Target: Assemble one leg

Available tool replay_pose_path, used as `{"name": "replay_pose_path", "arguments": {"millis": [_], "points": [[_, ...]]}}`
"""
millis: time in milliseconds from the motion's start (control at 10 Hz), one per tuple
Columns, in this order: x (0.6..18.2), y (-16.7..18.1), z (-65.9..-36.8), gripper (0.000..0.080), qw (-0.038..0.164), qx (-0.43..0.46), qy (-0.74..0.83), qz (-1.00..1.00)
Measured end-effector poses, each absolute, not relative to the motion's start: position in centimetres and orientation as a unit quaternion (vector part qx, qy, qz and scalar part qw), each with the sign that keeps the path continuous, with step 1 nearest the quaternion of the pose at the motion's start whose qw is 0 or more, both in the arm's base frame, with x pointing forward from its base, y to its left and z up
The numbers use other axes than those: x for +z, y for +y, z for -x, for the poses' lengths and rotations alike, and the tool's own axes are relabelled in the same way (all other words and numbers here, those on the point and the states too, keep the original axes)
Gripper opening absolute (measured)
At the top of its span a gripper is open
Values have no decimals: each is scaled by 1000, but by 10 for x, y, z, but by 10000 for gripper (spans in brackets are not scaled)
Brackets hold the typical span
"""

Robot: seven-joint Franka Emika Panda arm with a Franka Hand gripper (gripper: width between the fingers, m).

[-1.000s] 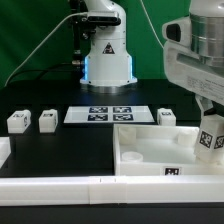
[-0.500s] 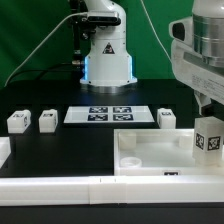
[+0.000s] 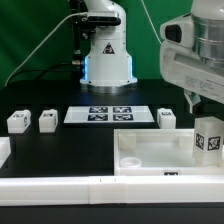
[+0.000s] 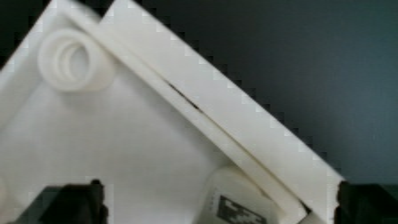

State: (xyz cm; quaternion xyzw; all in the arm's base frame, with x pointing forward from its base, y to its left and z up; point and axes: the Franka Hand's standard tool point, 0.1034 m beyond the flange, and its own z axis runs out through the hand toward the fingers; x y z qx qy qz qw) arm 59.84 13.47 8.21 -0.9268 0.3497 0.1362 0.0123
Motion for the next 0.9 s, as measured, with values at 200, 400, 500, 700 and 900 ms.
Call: {"name": "replay_pose_path", "arguments": {"millis": [200, 400, 500, 700, 900], "points": [[83, 130, -599, 649, 20, 128, 209, 969], [87, 126, -607, 649, 19, 103, 62, 993], [92, 125, -611, 649, 20, 91, 13, 996], [99, 121, -616, 649, 30, 81, -102, 991], [97, 121, -615, 649, 35, 81, -154, 984]]}}
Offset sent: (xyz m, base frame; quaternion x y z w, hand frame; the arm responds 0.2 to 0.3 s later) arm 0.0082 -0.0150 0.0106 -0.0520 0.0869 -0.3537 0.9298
